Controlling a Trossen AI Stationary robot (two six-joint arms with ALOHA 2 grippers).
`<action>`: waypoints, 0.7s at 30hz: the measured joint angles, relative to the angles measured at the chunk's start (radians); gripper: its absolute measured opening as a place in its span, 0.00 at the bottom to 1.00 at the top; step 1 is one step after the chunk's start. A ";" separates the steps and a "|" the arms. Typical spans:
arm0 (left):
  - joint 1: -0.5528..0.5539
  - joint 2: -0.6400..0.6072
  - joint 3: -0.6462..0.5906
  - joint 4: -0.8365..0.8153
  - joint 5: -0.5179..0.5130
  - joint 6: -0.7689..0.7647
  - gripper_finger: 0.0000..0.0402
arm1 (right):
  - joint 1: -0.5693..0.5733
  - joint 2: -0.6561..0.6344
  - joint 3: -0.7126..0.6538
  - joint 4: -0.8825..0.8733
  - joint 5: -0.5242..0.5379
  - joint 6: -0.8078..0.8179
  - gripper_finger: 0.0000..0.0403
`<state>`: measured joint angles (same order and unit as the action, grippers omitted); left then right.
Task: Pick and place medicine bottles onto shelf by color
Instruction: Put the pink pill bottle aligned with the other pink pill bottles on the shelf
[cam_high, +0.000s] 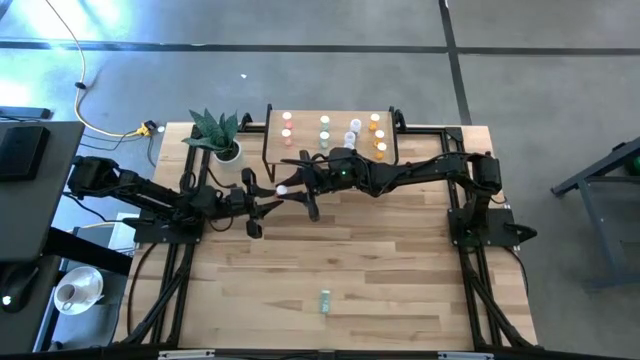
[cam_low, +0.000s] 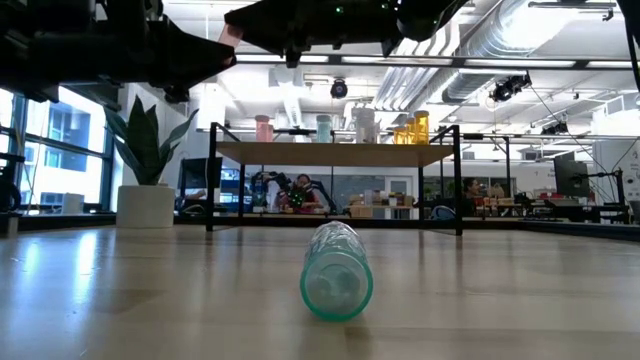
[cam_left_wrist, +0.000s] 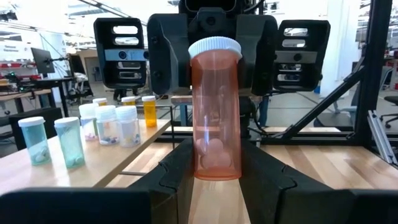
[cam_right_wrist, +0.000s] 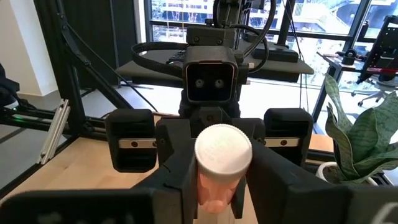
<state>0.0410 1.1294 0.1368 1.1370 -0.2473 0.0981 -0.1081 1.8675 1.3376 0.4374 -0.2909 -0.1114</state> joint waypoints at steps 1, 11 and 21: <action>0.000 0.000 0.000 0.000 0.000 0.001 0.25 | 0.000 0.000 0.000 -0.002 0.000 -0.001 0.24; 0.000 0.000 0.000 -0.005 0.000 0.000 0.25 | 0.000 0.000 0.000 -0.019 0.000 -0.001 0.23; 0.000 0.000 0.000 -0.043 -0.006 0.002 0.34 | -0.001 0.000 0.000 -0.043 0.029 0.000 0.23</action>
<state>0.0410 1.1297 0.1364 1.0941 -0.2533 0.1005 -0.1092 1.8675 1.3376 0.3943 -0.2622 -0.1119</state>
